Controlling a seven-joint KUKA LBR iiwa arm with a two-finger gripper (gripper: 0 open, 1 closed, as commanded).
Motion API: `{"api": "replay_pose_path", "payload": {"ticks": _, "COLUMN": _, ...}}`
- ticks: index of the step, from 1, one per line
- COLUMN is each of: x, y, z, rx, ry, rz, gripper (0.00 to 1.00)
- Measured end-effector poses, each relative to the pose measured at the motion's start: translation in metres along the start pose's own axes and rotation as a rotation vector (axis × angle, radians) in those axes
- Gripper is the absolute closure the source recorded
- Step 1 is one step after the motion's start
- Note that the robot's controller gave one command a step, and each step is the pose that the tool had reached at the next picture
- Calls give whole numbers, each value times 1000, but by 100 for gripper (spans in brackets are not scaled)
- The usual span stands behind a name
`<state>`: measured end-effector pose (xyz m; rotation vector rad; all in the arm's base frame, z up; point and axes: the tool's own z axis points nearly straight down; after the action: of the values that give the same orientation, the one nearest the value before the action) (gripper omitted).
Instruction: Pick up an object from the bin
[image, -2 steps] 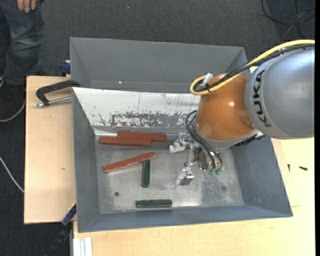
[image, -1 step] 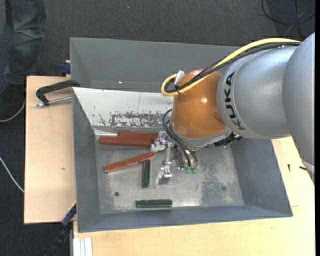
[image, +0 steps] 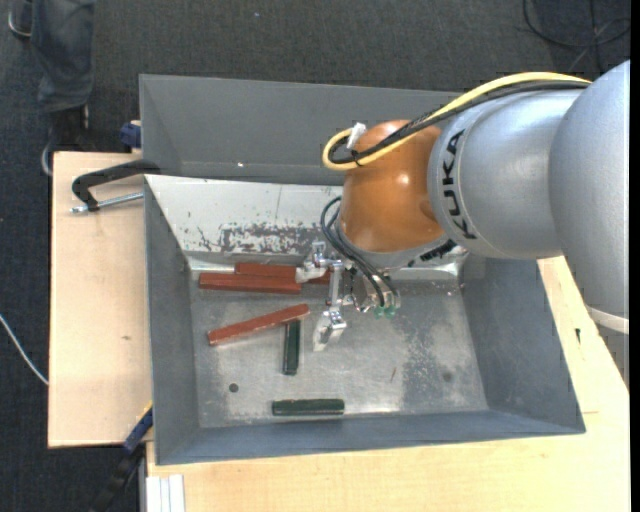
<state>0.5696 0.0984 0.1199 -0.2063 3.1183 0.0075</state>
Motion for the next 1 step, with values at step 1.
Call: {"api": "replay_pose_path", "payload": {"ticks": 1, "x": -13, "y": 13, "z": 42, "rx": 3, "ry": 23, "rz": -435, "gripper": 100}}
